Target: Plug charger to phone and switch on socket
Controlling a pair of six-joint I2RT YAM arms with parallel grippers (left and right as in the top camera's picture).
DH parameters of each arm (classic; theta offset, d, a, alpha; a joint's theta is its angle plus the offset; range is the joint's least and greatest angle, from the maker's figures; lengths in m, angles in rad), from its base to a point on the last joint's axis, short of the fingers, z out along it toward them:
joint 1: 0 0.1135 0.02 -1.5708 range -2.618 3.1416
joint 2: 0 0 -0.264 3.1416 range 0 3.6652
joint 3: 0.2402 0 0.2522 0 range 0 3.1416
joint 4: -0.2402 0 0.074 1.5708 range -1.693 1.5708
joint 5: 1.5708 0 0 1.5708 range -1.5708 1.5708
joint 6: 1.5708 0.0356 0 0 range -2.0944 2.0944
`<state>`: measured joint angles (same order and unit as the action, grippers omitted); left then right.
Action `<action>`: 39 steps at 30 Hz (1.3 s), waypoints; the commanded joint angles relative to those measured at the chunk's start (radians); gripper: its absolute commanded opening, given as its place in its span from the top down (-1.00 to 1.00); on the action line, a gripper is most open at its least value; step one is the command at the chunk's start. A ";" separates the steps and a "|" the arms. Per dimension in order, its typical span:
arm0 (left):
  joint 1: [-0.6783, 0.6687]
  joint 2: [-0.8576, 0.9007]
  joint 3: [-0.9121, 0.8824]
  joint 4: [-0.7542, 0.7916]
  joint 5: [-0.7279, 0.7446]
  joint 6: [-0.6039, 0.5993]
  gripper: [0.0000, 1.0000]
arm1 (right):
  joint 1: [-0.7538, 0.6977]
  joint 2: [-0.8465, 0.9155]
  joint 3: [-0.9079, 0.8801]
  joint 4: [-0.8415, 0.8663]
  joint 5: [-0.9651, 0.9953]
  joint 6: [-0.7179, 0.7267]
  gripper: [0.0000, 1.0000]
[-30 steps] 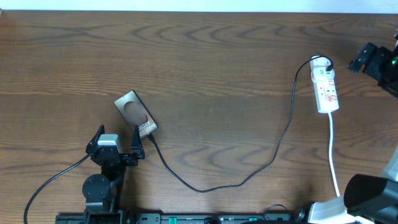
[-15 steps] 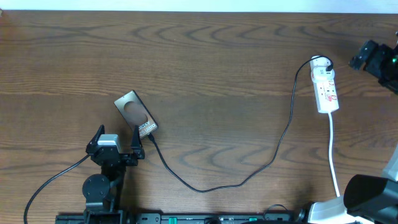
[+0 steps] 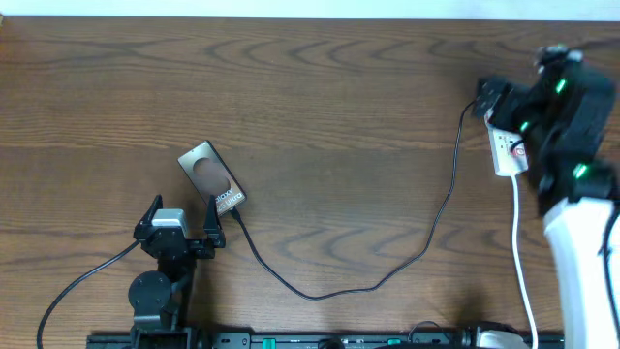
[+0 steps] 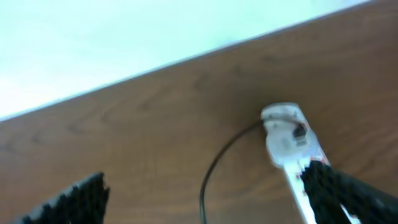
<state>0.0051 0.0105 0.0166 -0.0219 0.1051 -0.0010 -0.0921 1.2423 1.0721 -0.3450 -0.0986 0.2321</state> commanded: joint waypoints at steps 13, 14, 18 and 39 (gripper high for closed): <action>-0.002 -0.006 -0.013 -0.041 0.010 0.008 -0.81 | 0.051 -0.663 -0.959 0.733 0.075 0.006 -0.98; -0.002 -0.006 -0.013 -0.041 0.010 0.008 -0.81 | 0.051 -0.700 -0.994 0.745 0.075 0.006 -0.99; -0.002 -0.006 -0.013 -0.041 0.010 0.008 -0.80 | 0.051 -0.869 -1.067 0.625 0.077 0.006 -0.98; -0.002 -0.006 -0.013 -0.041 0.010 0.008 -0.80 | 0.055 -1.238 -1.067 0.272 0.128 -0.024 -0.98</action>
<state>0.0051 0.0109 0.0174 -0.0231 0.1024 0.0006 -0.0460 0.0143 0.0063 -0.0681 0.0341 0.2234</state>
